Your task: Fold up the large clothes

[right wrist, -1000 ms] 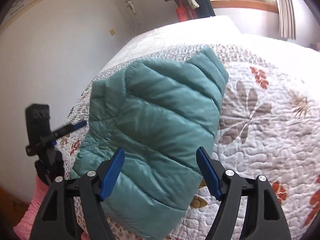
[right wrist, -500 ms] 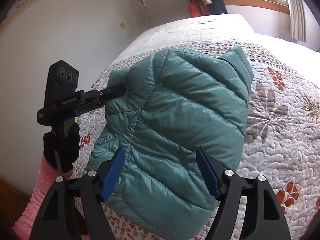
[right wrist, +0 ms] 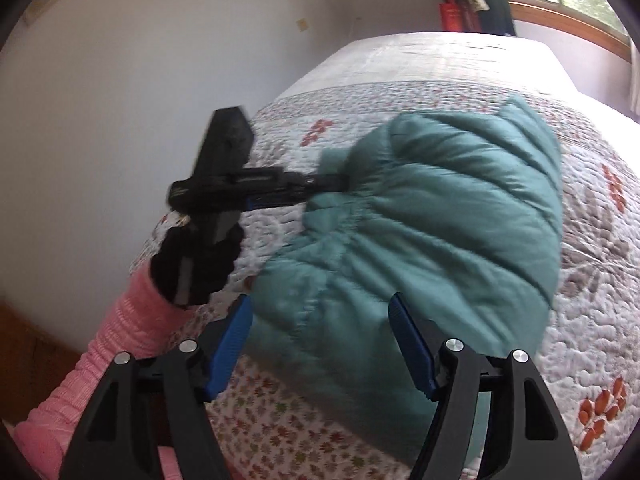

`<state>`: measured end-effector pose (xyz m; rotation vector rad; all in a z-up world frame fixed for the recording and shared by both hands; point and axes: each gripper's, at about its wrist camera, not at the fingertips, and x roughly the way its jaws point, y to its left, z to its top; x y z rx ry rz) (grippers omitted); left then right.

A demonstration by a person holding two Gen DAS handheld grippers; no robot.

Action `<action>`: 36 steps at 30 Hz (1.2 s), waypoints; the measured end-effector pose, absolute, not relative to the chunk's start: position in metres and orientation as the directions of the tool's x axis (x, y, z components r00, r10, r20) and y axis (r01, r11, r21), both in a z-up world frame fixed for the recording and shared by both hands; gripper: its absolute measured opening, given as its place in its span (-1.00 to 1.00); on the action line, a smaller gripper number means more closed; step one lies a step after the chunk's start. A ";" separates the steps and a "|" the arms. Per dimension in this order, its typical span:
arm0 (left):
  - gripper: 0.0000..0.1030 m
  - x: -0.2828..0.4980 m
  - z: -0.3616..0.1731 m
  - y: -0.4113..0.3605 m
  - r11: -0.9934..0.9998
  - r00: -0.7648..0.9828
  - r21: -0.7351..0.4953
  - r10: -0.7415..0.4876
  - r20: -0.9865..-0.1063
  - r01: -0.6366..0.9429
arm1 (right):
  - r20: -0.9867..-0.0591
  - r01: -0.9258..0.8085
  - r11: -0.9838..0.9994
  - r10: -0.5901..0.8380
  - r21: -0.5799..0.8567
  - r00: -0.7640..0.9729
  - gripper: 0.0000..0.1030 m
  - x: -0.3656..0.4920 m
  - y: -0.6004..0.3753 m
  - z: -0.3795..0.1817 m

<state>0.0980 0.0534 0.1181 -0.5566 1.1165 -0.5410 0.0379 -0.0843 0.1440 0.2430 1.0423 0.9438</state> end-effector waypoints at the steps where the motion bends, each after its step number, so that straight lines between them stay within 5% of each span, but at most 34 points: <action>1: -0.45 0.098 0.120 0.052 0.750 0.343 -0.648 -0.647 -0.680 0.132 | -0.619 -0.561 0.579 0.772 0.592 0.144 0.36 0.036 -0.079 0.144; 10: -0.18 0.094 0.115 0.044 0.787 0.337 -0.586 -0.615 -0.713 0.194 | -0.640 -0.543 0.529 0.768 0.653 -0.022 0.36 0.024 -0.047 0.102; 21: -0.14 0.094 0.086 0.050 0.752 0.336 -0.639 -0.650 -0.681 0.159 | -0.683 -0.575 0.573 0.730 0.584 0.033 0.36 0.011 -0.037 0.093; 24: 0.05 0.088 0.096 0.051 0.779 0.367 -0.615 -0.611 -0.702 0.121 | -0.669 -0.566 0.580 0.740 0.586 0.065 0.32 0.007 -0.048 0.106; 26: 0.47 0.082 0.106 0.052 0.810 0.397 -0.580 -0.563 -0.724 0.090 | -0.651 -0.563 0.584 0.752 0.585 0.104 0.41 0.004 -0.062 0.117; 32: 0.75 0.051 0.151 0.053 0.878 0.522 -0.478 -0.424 -0.740 0.036 | -0.639 -0.507 0.701 0.695 0.501 0.329 0.89 -0.008 -0.121 0.153; 36: 0.81 0.028 0.178 0.038 0.931 0.571 -0.364 -0.320 -0.756 0.039 | -0.658 -0.432 0.779 0.621 0.455 0.426 0.92 -0.010 -0.150 0.159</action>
